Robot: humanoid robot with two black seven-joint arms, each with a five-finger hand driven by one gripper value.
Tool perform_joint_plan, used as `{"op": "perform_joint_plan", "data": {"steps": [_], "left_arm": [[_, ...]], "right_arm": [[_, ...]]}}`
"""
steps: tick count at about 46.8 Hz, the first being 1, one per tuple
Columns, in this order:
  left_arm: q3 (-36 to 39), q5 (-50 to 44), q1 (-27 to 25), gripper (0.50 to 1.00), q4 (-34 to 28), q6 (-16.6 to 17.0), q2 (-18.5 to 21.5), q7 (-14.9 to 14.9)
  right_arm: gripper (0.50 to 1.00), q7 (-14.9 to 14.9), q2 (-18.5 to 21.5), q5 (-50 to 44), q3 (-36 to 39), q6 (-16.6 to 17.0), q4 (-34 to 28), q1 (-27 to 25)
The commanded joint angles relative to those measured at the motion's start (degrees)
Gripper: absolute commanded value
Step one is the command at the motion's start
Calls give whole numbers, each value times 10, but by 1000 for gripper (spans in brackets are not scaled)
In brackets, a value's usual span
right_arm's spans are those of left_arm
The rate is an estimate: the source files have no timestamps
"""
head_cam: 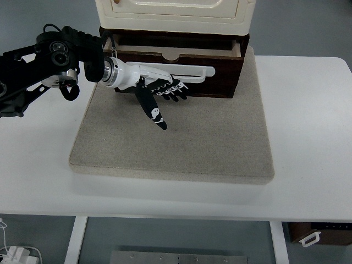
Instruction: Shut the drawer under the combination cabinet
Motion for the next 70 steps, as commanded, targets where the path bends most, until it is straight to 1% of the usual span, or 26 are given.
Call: {"op": "perform_joint_plan", "data": {"steps": [1, 15, 40, 45, 49, 64, 67, 70], "left_arm": [[0, 0, 1, 1000, 13, 0, 0, -5], [0, 4, 0, 1000, 54, 1, -4, -19], [-10, 4, -8, 1000, 95, 2, -5, -28], [-10, 4, -8, 1000, 121, 2, -20, -37], [-11, 3, -10, 1000, 134, 2, -22, -40], [-11, 2, -10, 1000, 133, 1, -21, -41], [-11, -2, -11, 1000, 127, -3, -21, -43], [-12, -4, -10, 1000, 116, -15, -21, -47]], "right_arm": [[952, 0, 0, 0, 0, 0, 0, 0], [952, 0, 0, 0, 0, 0, 0, 0], [952, 0, 0, 0, 0, 1, 0, 0], [952, 0, 0, 0, 0, 0, 0, 0], [952, 0, 0, 0, 0, 0, 0, 0], [952, 0, 0, 0, 0, 0, 0, 0], [952, 0, 0, 0, 0, 0, 0, 0], [952, 0, 0, 0, 0, 1, 0, 0]]}}
